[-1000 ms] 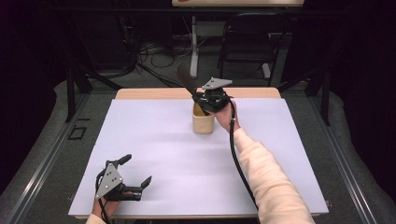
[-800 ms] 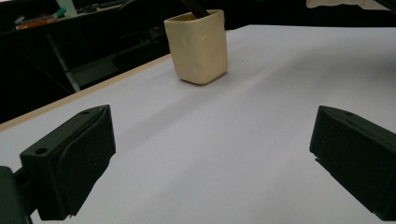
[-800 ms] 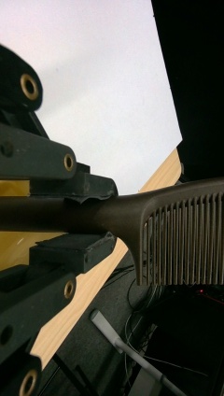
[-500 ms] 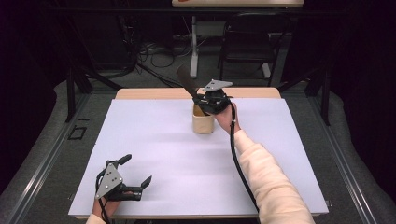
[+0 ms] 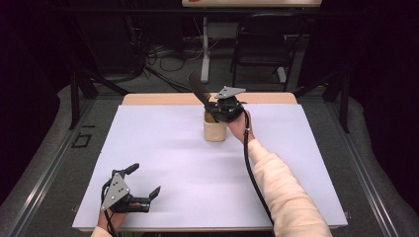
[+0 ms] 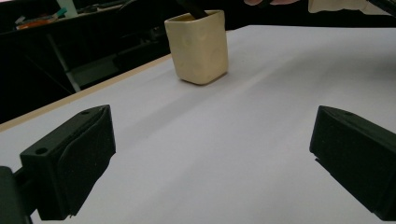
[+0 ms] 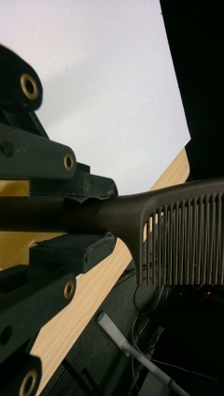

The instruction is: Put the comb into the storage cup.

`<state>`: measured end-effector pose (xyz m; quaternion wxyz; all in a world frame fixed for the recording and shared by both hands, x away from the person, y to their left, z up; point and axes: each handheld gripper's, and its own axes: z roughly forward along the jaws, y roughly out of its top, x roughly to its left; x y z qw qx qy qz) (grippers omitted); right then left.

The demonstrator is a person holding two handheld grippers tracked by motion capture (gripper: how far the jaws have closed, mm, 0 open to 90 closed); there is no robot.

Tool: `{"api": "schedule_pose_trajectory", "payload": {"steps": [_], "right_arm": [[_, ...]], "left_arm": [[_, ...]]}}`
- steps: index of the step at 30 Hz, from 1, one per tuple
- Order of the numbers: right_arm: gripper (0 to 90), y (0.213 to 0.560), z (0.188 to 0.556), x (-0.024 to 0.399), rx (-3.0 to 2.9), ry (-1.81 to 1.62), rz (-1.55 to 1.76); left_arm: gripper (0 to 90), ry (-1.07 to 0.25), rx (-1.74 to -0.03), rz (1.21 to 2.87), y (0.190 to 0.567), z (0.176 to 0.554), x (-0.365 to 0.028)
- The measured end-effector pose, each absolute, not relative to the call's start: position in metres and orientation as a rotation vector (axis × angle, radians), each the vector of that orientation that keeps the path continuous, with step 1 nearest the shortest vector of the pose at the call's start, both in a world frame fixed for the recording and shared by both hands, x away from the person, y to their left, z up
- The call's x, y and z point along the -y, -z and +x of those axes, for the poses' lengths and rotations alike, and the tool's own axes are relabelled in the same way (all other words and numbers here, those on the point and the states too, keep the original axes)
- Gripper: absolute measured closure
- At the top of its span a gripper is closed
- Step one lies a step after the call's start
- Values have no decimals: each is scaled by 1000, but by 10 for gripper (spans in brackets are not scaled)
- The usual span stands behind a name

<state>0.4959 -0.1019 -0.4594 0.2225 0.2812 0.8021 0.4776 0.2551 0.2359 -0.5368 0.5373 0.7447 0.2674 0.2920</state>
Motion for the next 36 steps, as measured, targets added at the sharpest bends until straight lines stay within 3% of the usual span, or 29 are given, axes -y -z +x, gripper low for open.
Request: {"api": "schedule_pose_trajectory", "payload": {"steps": [36], "right_arm": [[715, 469, 497, 104, -2256, -1256, 787]], "left_arm": [[3, -694, -633, 1774, 537, 255, -236]]}}
